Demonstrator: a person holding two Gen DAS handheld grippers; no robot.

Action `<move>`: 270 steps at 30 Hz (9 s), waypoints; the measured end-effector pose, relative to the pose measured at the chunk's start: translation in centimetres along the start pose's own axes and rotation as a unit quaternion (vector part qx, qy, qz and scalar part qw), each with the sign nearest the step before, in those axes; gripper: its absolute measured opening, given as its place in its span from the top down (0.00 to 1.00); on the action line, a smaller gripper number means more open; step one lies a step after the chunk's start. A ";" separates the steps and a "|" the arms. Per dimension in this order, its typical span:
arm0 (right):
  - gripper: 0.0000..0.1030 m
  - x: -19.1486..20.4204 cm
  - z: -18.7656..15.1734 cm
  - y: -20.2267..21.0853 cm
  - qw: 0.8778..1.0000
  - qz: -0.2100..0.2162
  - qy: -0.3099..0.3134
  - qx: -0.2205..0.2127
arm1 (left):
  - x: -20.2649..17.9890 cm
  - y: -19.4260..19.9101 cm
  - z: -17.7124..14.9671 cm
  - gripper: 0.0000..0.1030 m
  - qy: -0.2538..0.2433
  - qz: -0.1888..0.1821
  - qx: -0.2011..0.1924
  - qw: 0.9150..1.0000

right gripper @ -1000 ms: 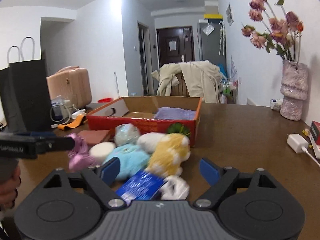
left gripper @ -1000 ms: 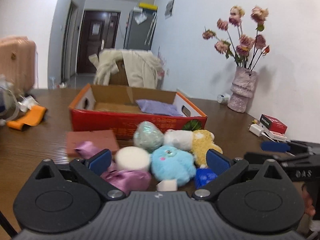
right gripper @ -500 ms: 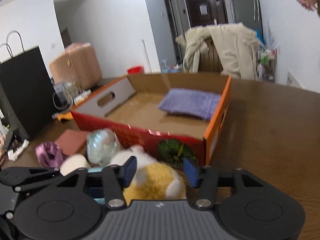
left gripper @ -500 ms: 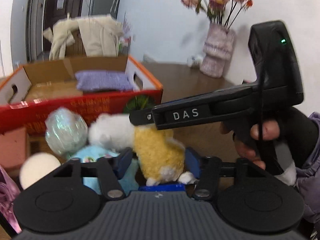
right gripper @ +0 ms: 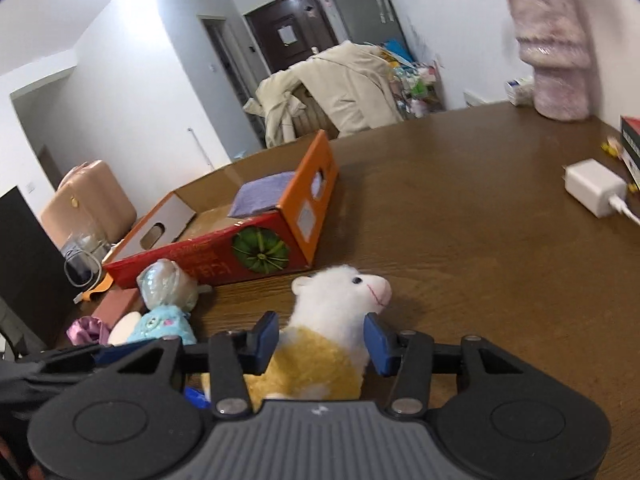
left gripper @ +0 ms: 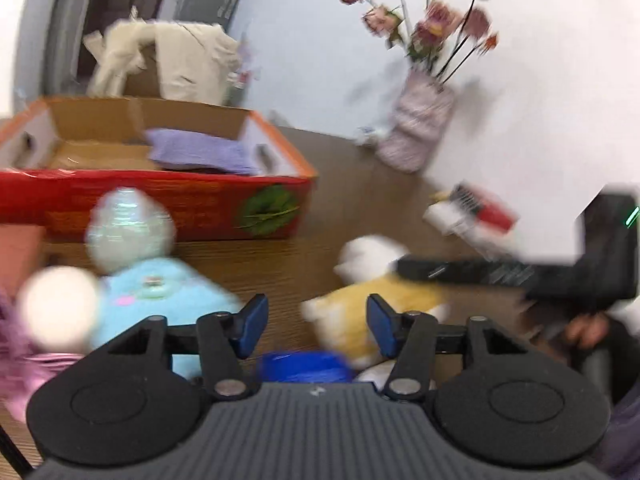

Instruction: Organize soft objects

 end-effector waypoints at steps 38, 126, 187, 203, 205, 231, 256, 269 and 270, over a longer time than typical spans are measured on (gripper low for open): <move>0.62 5.4 13.3 -15.0 1.000 -0.004 0.000 0.001 | 10.1 -9.4 13.7 0.54 0.145 0.006 0.060 0.988; 0.85 13.1 -12.5 2.5 0.994 0.101 0.015 0.031 | 4.8 11.0 -8.8 0.78 0.081 0.032 0.022 0.996; 0.31 21.0 15.6 3.8 0.975 -0.030 0.210 -0.065 | 13.0 19.0 15.3 0.06 -0.019 0.171 -0.137 0.976; 0.16 23.1 -2.4 9.9 0.952 -0.023 0.264 -0.151 | 14.6 25.4 -0.3 0.00 -0.005 0.154 -0.188 0.970; 0.16 22.7 -5.0 9.5 0.955 -0.036 0.260 -0.134 | 15.0 25.2 -2.3 0.00 0.006 0.141 -0.178 0.974; 0.59 23.2 -10.2 -4.8 0.994 0.051 0.086 -0.037 | 20.6 10.5 -4.7 0.71 0.077 0.086 0.011 0.993; 0.87 23.2 -10.1 -11.3 0.989 0.039 0.138 0.038 | 21.6 8.3 -3.9 0.75 0.087 0.046 0.010 0.995; 0.88 26.5 -4.4 -3.3 0.977 0.089 0.189 -0.034 | 16.1 15.4 2.5 0.81 0.085 0.011 -0.091 0.992; 0.88 26.5 -3.2 -3.2 0.976 0.088 0.197 -0.039 | 15.8 15.1 3.8 0.81 0.085 0.009 -0.095 0.992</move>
Point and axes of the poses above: each gripper's, at about its wrist camera, not at the fingertips, and y roughly against the way its jaws point, x to its left, z to its top, the point moved 9 cm from there along -y, roughly the way its jaws point, and after that the axes turned 11 degrees about z, right-handed, at the moved point
